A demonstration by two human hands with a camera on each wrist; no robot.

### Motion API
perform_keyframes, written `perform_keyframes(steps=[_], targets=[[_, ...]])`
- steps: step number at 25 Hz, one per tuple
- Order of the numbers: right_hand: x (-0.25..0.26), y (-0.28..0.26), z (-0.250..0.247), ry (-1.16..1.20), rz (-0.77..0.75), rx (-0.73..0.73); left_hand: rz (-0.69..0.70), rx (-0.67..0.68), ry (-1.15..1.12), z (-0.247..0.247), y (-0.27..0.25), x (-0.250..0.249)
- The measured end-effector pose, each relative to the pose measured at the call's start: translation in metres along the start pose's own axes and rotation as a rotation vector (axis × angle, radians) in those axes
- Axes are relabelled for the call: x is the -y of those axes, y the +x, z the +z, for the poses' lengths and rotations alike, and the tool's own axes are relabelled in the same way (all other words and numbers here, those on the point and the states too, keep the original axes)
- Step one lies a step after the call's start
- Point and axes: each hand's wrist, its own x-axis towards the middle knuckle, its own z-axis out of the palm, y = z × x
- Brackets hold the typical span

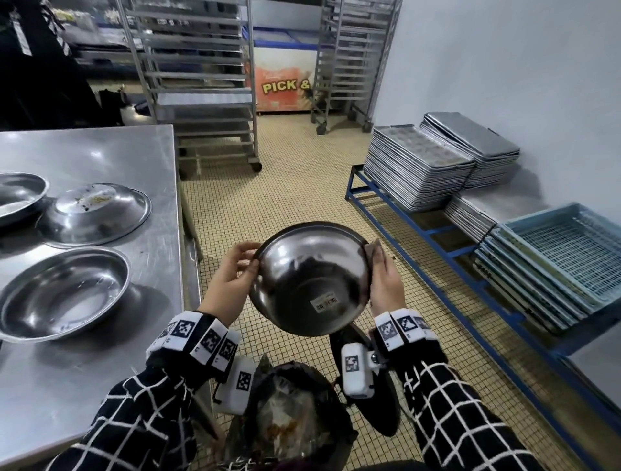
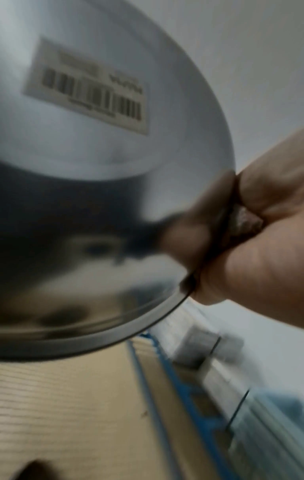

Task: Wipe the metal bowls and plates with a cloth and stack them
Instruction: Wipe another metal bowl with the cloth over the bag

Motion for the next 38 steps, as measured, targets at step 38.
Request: perform_keyframes(steps=[38], targets=[[-0.023, -0.032, 0.039, 0.353, 0.051, -0.052, -0.109, -0.259, -0.321, 0.012, -0.008, -0.033]])
